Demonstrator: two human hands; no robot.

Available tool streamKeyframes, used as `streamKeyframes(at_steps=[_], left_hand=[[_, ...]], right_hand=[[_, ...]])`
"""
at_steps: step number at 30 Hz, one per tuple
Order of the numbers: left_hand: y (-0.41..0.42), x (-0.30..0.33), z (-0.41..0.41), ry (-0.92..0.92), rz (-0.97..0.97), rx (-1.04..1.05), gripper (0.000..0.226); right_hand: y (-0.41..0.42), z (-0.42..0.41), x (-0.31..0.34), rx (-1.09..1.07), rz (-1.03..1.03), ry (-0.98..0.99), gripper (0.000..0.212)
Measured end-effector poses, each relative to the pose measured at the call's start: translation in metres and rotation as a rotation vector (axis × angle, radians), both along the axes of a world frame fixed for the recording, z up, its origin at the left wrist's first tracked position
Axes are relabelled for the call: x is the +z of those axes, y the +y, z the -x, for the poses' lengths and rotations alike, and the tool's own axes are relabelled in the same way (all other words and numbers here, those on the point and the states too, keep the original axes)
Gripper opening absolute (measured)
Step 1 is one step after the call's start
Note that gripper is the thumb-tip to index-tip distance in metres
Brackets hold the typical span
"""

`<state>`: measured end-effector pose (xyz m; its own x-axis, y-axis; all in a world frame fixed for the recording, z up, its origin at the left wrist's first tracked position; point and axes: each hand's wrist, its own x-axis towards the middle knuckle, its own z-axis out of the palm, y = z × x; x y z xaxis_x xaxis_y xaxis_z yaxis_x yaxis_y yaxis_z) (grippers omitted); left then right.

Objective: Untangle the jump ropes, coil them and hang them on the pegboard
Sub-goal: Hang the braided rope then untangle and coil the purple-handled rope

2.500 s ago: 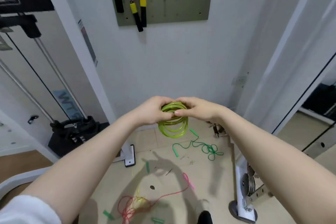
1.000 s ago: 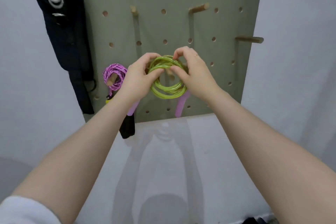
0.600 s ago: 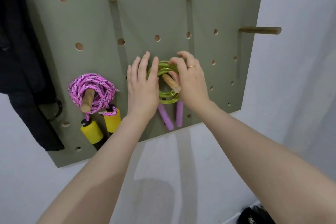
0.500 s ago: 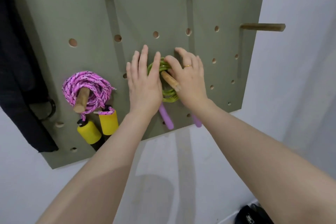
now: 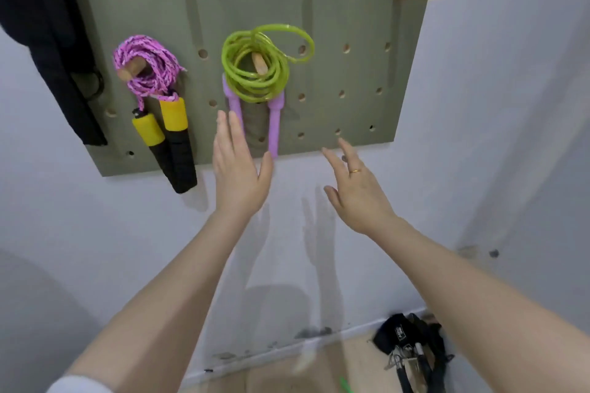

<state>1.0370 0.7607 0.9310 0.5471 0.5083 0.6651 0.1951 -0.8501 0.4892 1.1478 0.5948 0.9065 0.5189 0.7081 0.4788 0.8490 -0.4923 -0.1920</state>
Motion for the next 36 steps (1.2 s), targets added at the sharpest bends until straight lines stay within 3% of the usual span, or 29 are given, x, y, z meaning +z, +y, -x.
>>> streamKeyframes(at_steps=[7,12,15,19,23,26,31,36], left_hand=[[-0.098,-0.087,0.045,0.222,0.324,0.125,0.072],[-0.117,-0.059,0.057,0.186,0.362,0.155,0.071],[-0.111,-0.012,0.051,0.085,0.284,0.145,0.069],[-0.093,0.039,0.045,0.053,0.011,0.117,0.072],[-0.060,0.083,0.036,0.053,-0.218,0.117,0.070],[-0.033,0.103,0.027,0.031,-0.323,0.116,0.055],[0.017,0.114,0.013,0.040,-0.319,0.042,0.028],[0.049,0.108,0.004,0.011,-0.239,-0.155,0.017]], right_hand=[[-0.092,0.037,-0.063,0.141,0.256,0.070,0.058],[-0.103,0.049,-0.034,0.192,0.164,0.104,0.059],[-0.086,0.047,0.010,0.183,-0.014,0.175,0.058],[-0.048,0.043,0.061,0.222,-0.169,0.252,0.062],[-0.006,0.036,0.109,0.253,-0.257,0.217,0.069],[0.022,0.028,0.137,0.209,-0.344,0.151,0.070],[0.064,0.007,0.155,0.055,-0.394,0.143,0.066],[0.078,0.004,0.146,0.207,-0.510,-0.094,0.027]])
